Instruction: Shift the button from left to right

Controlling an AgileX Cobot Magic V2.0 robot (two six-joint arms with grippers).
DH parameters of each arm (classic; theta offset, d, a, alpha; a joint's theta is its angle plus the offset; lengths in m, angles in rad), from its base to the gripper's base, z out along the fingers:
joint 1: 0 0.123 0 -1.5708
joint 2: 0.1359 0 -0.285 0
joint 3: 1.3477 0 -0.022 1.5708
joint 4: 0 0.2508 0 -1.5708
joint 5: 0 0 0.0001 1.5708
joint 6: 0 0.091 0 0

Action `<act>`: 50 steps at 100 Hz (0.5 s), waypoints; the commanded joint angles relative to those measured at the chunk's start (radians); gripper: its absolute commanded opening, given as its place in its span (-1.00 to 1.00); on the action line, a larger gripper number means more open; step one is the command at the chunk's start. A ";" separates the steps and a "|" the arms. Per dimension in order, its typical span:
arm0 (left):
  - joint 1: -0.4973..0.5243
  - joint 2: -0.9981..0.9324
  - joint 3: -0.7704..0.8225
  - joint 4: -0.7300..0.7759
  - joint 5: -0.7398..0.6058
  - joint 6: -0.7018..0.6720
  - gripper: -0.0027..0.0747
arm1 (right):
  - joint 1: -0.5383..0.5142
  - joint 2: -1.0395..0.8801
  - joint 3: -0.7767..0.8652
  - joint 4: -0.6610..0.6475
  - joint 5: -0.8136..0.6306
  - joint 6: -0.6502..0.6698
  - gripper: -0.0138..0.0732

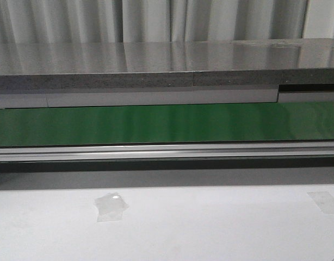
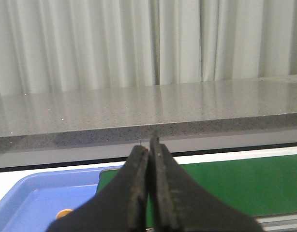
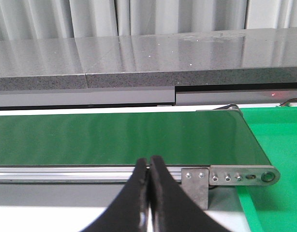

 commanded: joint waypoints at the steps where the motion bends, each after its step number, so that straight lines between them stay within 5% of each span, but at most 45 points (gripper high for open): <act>1: -0.005 -0.034 0.046 -0.005 -0.082 -0.006 -0.98 | -0.007 -0.019 -0.016 -0.010 -0.087 -0.002 -0.84; 50: -0.005 -0.034 0.040 -0.005 -0.091 -0.006 -0.98 | -0.007 -0.019 -0.016 -0.010 -0.087 -0.002 -0.84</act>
